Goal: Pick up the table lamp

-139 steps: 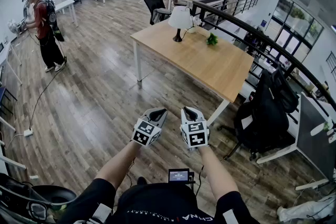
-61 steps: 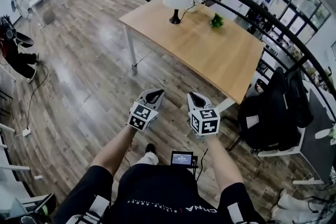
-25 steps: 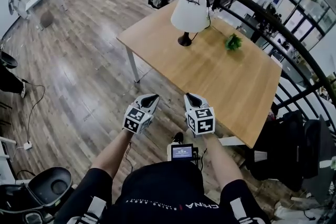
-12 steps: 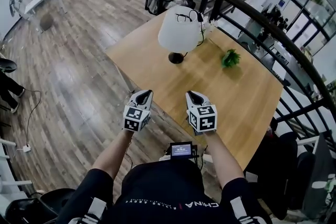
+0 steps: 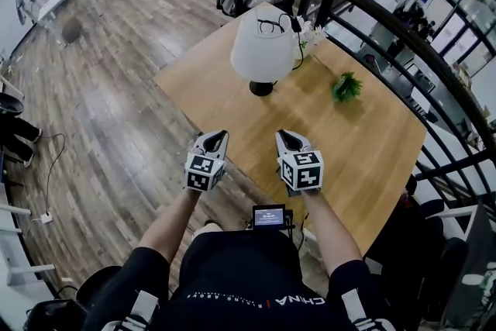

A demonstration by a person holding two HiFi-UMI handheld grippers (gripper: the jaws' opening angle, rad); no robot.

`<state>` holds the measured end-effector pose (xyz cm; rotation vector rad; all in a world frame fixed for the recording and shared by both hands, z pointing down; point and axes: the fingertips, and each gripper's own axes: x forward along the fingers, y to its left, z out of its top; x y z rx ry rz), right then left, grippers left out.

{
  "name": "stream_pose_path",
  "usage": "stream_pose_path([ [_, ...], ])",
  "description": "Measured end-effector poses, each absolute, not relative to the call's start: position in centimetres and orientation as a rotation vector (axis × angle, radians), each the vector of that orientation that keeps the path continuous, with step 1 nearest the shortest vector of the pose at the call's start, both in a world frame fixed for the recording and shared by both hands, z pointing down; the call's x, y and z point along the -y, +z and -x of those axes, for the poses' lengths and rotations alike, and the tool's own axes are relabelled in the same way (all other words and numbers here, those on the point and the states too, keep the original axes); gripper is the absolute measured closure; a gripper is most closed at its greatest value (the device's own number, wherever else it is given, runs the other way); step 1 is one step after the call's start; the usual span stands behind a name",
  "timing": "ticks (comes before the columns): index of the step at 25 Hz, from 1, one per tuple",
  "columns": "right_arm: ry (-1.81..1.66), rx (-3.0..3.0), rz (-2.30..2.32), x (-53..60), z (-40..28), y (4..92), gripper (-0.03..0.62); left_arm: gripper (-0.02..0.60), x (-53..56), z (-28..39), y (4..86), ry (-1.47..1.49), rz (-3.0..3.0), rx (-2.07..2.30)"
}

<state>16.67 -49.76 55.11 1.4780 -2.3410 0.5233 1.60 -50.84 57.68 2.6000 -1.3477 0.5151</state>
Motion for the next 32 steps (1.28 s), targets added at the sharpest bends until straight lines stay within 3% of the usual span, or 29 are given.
stream_pose_path([
  [18,0.536,2.267,-1.637,50.2,-14.4,53.4,0.551,0.561,51.7,-2.6,58.0,0.552,-2.752,0.995],
  [32,0.530,2.254,-1.644,50.2,-14.8,53.7,0.551,0.561,52.1,-3.3,58.4,0.536,-2.759,0.963],
])
